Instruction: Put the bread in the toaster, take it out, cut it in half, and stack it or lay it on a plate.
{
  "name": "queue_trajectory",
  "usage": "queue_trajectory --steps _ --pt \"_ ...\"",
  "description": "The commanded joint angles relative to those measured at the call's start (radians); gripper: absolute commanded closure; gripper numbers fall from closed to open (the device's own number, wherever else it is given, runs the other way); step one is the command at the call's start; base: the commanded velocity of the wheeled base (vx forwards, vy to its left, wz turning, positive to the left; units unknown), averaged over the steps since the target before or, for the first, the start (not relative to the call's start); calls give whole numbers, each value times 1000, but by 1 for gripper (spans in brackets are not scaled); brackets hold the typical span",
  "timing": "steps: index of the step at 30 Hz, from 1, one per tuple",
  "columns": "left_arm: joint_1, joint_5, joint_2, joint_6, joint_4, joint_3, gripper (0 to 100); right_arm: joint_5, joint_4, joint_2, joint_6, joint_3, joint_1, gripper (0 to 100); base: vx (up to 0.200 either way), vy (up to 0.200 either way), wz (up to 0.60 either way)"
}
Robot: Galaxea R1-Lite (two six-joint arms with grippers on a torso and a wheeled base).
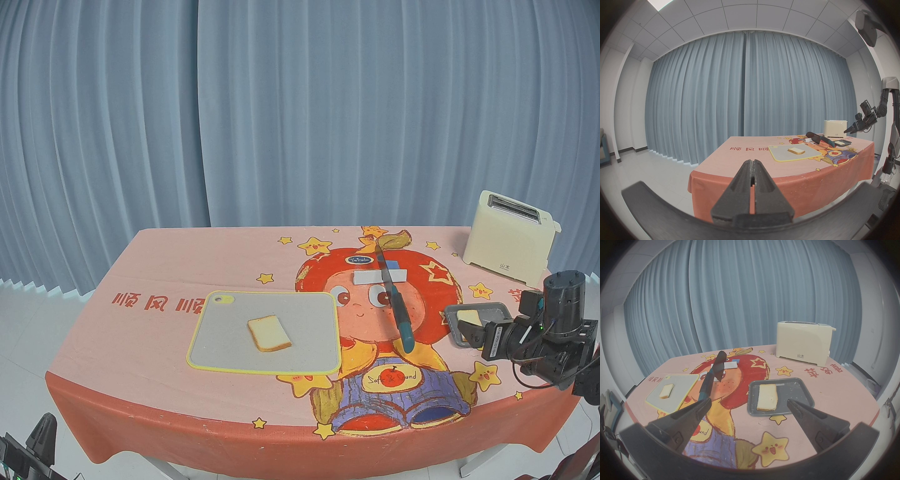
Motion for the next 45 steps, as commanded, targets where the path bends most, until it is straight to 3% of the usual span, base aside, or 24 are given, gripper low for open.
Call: queue_trajectory --steps 1,9,27,45 --pt "0 0 1 0 -1 18 100 -4 -1 0 0 8 26 0 0 0 0" --pt "0 0 1 0 -1 18 100 -4 -1 1 0 8 28 0 -175 0 0" --pt "0 0 1 0 -1 18 100 -17 -3 1 2 10 57 0 0 0 0" --pt "0 0 1 0 -1 18 100 -20 -1 3 0 16 63 0 0 200 0"
